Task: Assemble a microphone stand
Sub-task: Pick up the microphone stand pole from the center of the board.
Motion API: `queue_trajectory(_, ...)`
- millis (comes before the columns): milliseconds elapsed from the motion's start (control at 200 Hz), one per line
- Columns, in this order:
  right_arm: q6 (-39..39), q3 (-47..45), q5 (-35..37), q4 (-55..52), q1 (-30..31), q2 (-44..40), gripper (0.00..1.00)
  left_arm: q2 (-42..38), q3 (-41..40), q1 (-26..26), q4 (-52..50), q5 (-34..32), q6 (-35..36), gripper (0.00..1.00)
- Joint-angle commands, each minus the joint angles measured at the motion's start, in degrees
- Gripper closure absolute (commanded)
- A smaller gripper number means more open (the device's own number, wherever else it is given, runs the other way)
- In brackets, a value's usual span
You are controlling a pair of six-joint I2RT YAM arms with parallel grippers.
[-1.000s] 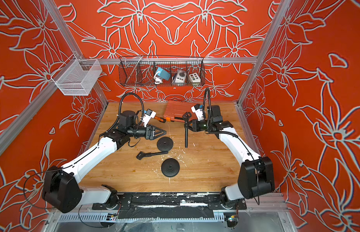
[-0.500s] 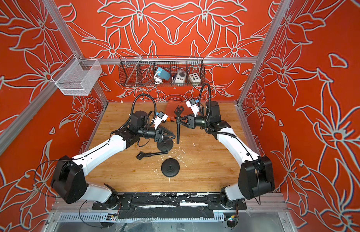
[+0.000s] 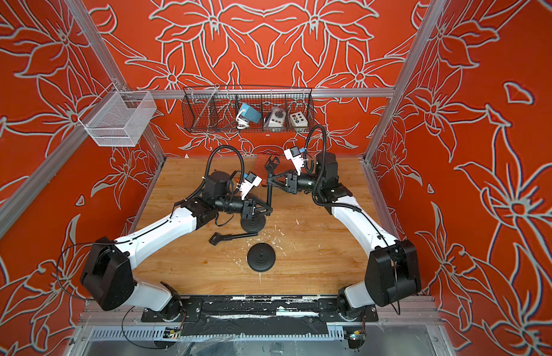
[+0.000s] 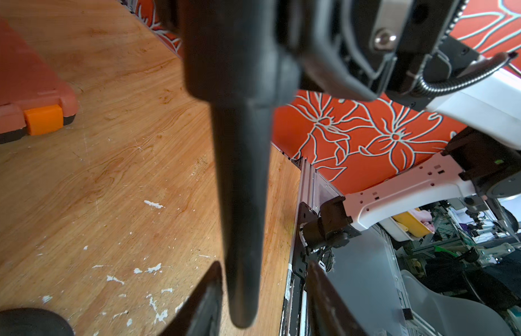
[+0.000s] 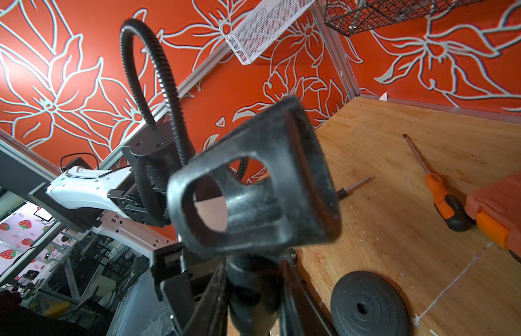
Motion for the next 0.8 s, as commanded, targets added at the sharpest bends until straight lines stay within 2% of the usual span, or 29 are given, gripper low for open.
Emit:
queue_trajectory(0,2.6,-0.6,-2.1,4.9,0.6,0.0,0.97,0.8,1.7,-0.3,0.5,-1.1,1.3,0.63)
queue_trajectory(175,2.4,-0.1,-1.9,4.9,0.8,0.0,0.95,1.0,1.8,-0.3,0.5,-2.9,1.2,0.77)
queue_trajectory(255,2.3,0.0,-1.6,4.7,0.8,0.1,0.92,0.8,1.8,-0.3,0.6,-4.1,0.9,0.90)
queue_trajectory(300,1.8,0.3,-1.5,3.7,0.8,0.0,0.84,0.7,2.0,-0.3,0.5,-4.7,0.6,1.00)
queue_trajectory(370,0.0,1.6,-1.0,-0.2,0.8,-0.1,0.63,0.7,2.3,-0.3,0.0,-5.4,0.6,1.00)
queue_trajectory(410,-2.0,2.8,-0.5,-4.1,0.7,-0.3,0.55,0.6,2.6,-0.3,-0.3,-5.6,1.1,1.00)
queue_trajectory(485,-6.5,5.2,-0.2,-12.5,0.4,-0.4,0.45,0.2,2.7,-0.3,-0.5,-6.1,1.7,1.00)
queue_trajectory(661,-11.3,6.7,-2.0,-20.9,-0.9,-1.9,0.38,-1.0,3.1,-0.3,-1.3,-6.1,4.0,1.00)
queue_trajectory(796,-13.9,6.6,-3.9,-23.2,-1.6,-3.3,0.36,-1.1,3.1,-0.3,-1.1,-2.4,5.0,1.00)
